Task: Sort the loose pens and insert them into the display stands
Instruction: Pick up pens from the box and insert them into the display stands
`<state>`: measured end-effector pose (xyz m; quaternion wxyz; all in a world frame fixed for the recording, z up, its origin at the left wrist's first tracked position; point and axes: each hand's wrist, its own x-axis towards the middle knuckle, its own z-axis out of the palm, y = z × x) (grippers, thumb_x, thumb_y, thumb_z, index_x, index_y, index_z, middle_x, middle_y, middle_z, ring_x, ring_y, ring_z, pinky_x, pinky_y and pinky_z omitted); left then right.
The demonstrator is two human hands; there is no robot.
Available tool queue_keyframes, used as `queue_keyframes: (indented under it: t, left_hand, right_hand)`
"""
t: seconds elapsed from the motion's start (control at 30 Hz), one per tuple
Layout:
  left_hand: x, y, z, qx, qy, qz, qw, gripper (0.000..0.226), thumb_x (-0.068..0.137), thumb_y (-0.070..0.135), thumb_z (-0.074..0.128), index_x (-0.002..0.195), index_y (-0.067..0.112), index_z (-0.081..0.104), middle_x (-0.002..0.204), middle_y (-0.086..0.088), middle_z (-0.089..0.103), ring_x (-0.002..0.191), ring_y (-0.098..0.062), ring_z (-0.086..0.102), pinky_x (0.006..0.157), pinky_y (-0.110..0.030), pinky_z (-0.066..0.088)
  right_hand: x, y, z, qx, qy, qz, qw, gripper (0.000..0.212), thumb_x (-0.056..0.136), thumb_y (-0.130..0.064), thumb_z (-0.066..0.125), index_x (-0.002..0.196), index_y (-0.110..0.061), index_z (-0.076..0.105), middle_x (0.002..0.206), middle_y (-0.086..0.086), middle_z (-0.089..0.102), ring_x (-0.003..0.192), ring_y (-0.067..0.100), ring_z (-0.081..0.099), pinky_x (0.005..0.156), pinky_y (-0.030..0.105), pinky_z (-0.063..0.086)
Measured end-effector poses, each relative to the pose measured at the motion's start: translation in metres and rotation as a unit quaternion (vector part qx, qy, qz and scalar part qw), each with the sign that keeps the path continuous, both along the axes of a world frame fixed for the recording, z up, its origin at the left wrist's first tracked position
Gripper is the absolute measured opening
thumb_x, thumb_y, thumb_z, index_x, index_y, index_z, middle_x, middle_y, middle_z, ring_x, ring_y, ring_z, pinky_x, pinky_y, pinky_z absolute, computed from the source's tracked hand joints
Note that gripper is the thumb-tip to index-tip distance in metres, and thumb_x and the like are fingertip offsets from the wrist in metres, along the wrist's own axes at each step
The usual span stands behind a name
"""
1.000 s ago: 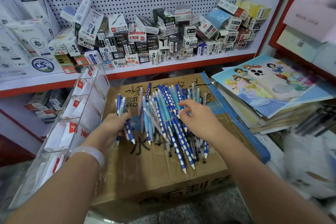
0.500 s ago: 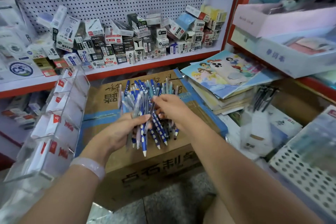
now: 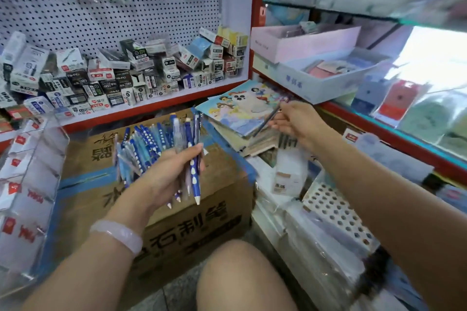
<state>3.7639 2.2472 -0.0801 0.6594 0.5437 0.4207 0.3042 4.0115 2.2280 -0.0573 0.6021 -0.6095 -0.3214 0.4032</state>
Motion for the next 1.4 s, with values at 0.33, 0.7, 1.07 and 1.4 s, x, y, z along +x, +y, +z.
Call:
queue_keyframes:
  t: [0.33,0.7,1.07,1.4]
  left_hand:
    - [0.133,-0.021,-0.007,-0.121,-0.204,0.005,0.972,0.025,0.096,0.018,0.044,0.079,0.001,0.053,0.063,-0.014,0.066,0.065,-0.021,0.07,0.067,-0.036,0.059]
    - [0.157,0.001,-0.054,-0.074,-0.096,0.04,0.992,0.02,0.096,0.019,0.045,0.084,0.007,0.055,0.06,-0.006,0.065,0.044,-0.014,0.055,0.045,-0.027,0.051]
    - [0.153,0.015,-0.062,-0.031,-0.084,0.028,0.996,0.008,0.096,0.012,0.045,0.099,0.012,0.052,0.072,-0.011,0.062,0.045,-0.01,0.053,0.047,-0.023,0.048]
    - [0.14,0.008,-0.06,-0.009,-0.061,0.03,0.998,0.013,0.096,0.01,0.045,0.085,0.009,0.053,0.07,-0.01,0.062,0.052,-0.018,0.05,0.053,-0.028,0.046]
  right_hand:
    - [0.098,-0.025,-0.032,-0.094,-0.316,-0.146,0.933,0.021,0.095,-0.015,0.051,0.086,0.002,0.06,0.079,0.012,0.067,0.069,0.019,0.066,0.077,0.036,0.056]
    - [0.101,0.023,-0.07,-0.098,-0.466,-0.097,0.874,0.009,0.095,-0.019,0.048,0.094,-0.01,0.047,0.086,0.016,0.066,0.08,0.033,0.064,0.074,0.047,0.053]
    - [0.097,0.044,-0.085,-0.197,-0.518,-0.038,0.831,0.014,0.095,-0.02,0.05,0.087,-0.008,0.051,0.096,0.019,0.065,0.091,0.036,0.062,0.071,0.034,0.047]
    - [0.09,0.042,-0.077,-0.193,-0.466,-0.143,0.852,0.03,0.092,-0.033,0.057,0.087,-0.005,0.062,0.085,0.012,0.068,0.078,0.026,0.065,0.073,0.038,0.055]
